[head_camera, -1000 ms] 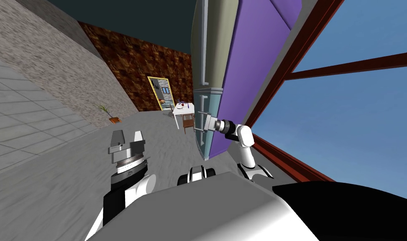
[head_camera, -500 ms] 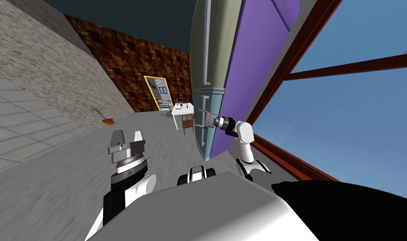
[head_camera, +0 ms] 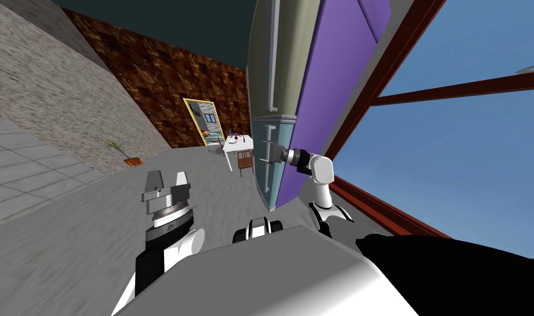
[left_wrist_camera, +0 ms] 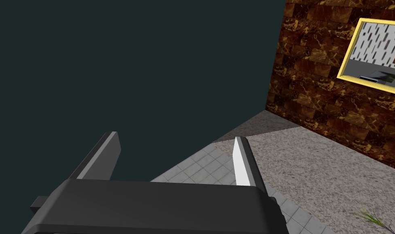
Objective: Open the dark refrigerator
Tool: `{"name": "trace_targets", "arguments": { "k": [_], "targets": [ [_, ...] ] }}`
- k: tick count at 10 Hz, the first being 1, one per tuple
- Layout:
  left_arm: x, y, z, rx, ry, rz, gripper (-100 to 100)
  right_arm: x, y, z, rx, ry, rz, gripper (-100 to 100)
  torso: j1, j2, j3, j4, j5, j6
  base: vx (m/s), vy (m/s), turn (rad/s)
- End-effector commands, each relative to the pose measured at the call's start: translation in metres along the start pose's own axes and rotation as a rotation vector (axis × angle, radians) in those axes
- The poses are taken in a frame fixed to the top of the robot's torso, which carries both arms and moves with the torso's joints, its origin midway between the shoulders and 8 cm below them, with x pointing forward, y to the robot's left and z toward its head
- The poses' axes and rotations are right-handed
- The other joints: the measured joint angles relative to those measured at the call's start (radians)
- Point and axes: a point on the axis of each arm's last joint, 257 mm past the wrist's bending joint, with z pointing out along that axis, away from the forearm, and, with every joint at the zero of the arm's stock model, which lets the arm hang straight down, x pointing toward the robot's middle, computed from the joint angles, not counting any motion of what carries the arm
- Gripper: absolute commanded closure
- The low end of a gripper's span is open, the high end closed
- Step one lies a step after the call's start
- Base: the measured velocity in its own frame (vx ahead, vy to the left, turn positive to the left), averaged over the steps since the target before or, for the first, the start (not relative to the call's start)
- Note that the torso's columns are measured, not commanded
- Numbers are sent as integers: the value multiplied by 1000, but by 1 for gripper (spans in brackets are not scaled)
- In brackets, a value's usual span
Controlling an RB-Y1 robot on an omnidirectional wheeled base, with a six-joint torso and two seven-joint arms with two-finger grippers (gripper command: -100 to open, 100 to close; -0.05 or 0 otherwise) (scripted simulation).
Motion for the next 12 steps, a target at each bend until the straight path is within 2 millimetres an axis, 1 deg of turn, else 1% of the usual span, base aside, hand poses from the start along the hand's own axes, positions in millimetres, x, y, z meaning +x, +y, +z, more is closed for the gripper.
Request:
{"name": "trace_targets", "arguments": {
  "k": [1, 2, 3, 4, 5, 6, 7, 8, 9, 10, 12],
  "targets": [
    [0, 0, 0, 0, 0, 0, 0, 15, -14, -1, 4, 66, -62, -100, -2, 1, 1, 0, -1, 0, 27, 43, -95],
    [0, 0, 0, 0, 0, 0, 0, 19, -15, -1, 5, 83, -69, -100, -1, 1, 0, 0, 0, 1, 28, 46, -58],
    [0, 0, 0, 0, 0, 0, 0, 27, -27, -4, 9, 120, -109, -100, -1, 0, 0, 0, 0, 0, 34, 59, -99],
    [0, 0, 0, 0, 0, 0, 0, 32, -28, -4, 11, 140, -118, -100, 0, 0, 0, 0, 0, 0, 29, 46, -50],
    [0, 0, 0, 0, 0, 0, 0, 37, -40, -7, 16, 171, -153, -100, -1, 0, 0, 0, 0, 0, 37, 55, -89],
    [0, 0, 0, 0, 0, 0, 0, 43, -42, -8, 18, 195, -162, -100, 0, 0, 0, 0, 0, 0, 32, 54, -52],
    [0, 0, 0, 0, 0, 0, 0, 49, -54, -12, 25, 230, -195, -100, 0, 0, 0, 0, 0, 0, 32, 58, -85],
    [0, 0, 0, 0, 0, 0, 0, 54, -56, -13, 27, 248, -202, -100, 0, 0, 0, 0, 0, 0, 29, 46, -44],
    [0, 0, 0, 0, 0, 0, 0, 60, -69, -18, 35, 286, -234, -100, -1, 1, 0, 0, 0, 0, 26, 44, -86],
    [0, 0, 0, 0, 0, 0, 0, 63, -69, -19, 36, 297, -238, -100, -1, 1, 0, 0, 0, 0, 23, 38, -37],
    [0, 0, 0, 0, 0, 0, 0, 77, -95, -31, 56, 382, -297, -100, 0, 0, 0, 0, 0, 0, 29, 55, -77]
  ]
}}
